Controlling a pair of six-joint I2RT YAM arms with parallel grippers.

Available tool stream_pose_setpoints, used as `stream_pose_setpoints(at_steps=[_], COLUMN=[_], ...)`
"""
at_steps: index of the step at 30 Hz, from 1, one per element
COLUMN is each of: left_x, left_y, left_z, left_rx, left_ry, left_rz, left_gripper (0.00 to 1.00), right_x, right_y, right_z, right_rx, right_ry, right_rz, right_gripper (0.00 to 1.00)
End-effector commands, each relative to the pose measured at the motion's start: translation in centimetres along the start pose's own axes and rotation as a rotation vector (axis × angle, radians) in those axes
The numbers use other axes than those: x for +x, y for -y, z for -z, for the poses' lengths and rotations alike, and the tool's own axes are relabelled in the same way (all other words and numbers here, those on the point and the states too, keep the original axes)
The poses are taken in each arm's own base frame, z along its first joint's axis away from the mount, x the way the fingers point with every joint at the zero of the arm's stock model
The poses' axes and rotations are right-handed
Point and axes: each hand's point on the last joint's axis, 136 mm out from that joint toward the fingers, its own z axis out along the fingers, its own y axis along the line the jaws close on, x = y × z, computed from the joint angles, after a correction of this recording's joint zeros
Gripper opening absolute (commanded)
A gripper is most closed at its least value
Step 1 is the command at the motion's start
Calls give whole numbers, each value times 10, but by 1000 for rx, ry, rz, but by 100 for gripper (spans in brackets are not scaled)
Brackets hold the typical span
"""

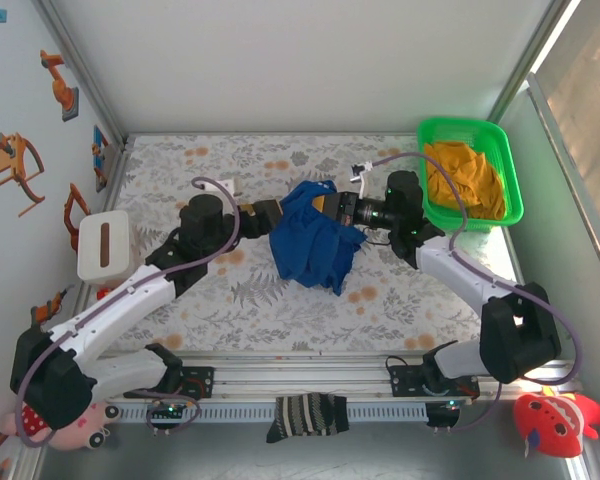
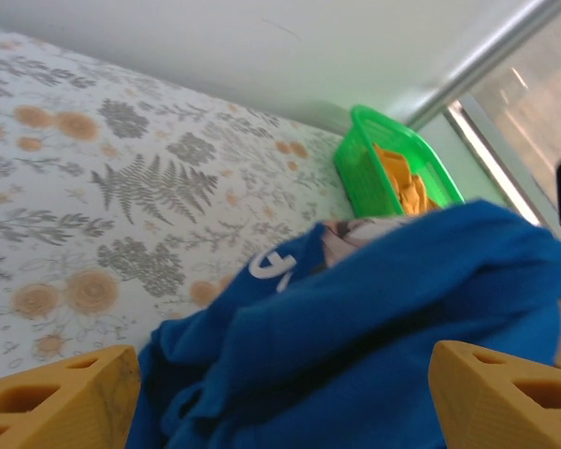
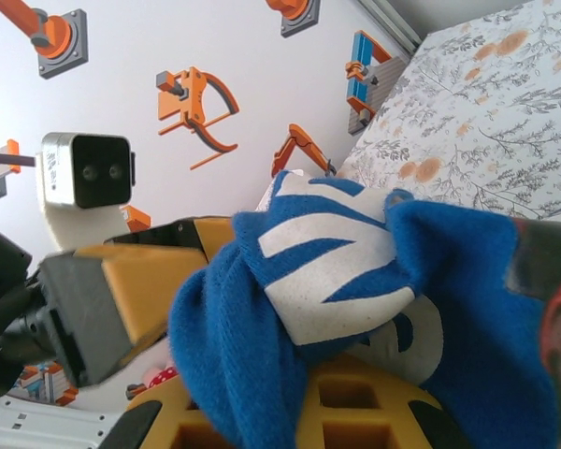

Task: Fold the inside-out t-shirt

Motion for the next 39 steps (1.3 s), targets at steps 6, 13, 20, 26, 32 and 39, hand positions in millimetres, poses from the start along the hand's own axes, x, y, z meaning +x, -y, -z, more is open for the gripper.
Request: stream_pose_setpoints(at_steps=[6,13,20,26,32,39], left_x=[2,11,11,-20,-43,-39], left_y=[35,43,35,43,57,59], left_z=[-24,-42,-53,-33,-9,-2], left_rx=[91,124,88,210,371,398], left_ry=[-12,-50,-52,26,82,73], left_rz=[-169,-166,-122,28,118,111], left_gripper=[80,82,11,0,0,0], right_x=[-1,2,7,28,52,44], right_y=[-6,-1,7,53,112,100], right_z=[0,-1,-3,-3,2,25], right_rx=[-36,-23,-4,110,246,352], right_ry=[-1,-15,-31,-45,-48,-24], right_rz=[17,-2,-16,-54,-134,-81], right_gripper=[0,0,0,27,25,47])
